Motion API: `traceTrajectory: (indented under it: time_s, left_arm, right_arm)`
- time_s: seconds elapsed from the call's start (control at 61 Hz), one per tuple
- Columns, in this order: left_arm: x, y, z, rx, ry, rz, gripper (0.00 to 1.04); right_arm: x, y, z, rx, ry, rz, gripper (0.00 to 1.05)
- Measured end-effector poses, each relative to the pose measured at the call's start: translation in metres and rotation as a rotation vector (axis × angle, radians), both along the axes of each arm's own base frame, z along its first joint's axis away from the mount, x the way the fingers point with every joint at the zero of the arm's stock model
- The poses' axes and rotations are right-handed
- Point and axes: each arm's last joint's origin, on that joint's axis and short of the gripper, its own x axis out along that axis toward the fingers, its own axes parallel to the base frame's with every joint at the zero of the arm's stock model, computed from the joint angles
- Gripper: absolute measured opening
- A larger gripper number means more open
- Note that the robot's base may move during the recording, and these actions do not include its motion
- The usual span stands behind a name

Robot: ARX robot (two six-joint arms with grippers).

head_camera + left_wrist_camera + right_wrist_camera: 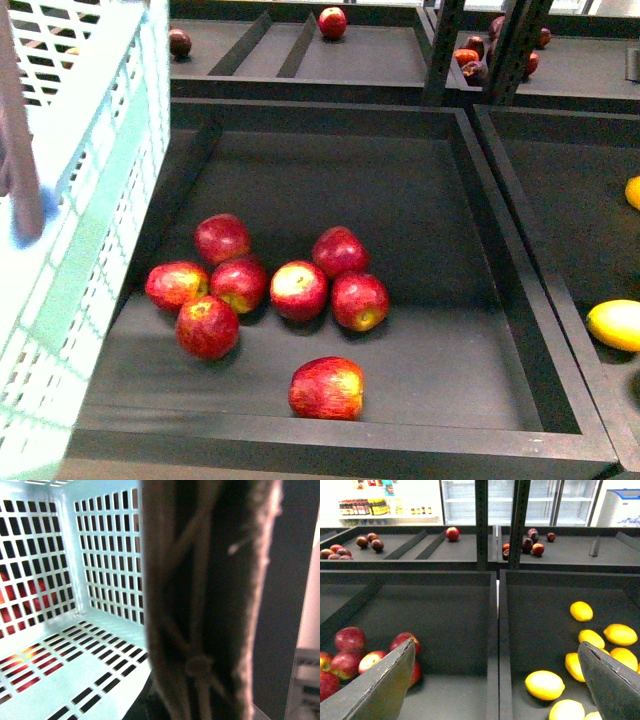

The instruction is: Pick lemon and mango into basket

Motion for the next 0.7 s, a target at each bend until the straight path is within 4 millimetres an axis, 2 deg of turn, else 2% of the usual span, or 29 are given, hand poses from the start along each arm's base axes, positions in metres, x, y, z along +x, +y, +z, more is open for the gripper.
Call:
traceTrajectory:
  time_s: [0.098,0.213,0.36,0.442,0.59,0.705]
  left_arm:
    - [0.025,-0.008,0.002,0.261,0.08,-0.23,0.05]
    - [0.072,-0.022,-0.01,0.461,0.11,-0.405,0.05]
    - [0.12,-0.051,-0.012,0.482,0.078,-0.553,0.05]
    - [0.142,-0.082,-0.015,0.442,0.049,-0.679,0.05]
    - [0.156,-0.13,-0.021,0.364,0.025,-0.837,0.05]
    - [0.147,-0.169,-0.02,0.256,-0.009,-0.964,0.05]
  right_arm:
    - [0.0,0.0,0.0,0.0,0.0,0.0,0.96]
    - [0.0,0.0,0.0,0.0,0.0,-0.001,0.96]
    - [0.0,0.0,0.0,0.0,0.0,-0.002,0.96]
    - [0.0,0.0,0.0,0.0,0.0,-0.001,0.96]
    - [0.0,0.0,0.0,0.0,0.0,-0.002,0.96]
    - [0.0,0.0,0.0,0.0,0.0,-0.004,0.96]
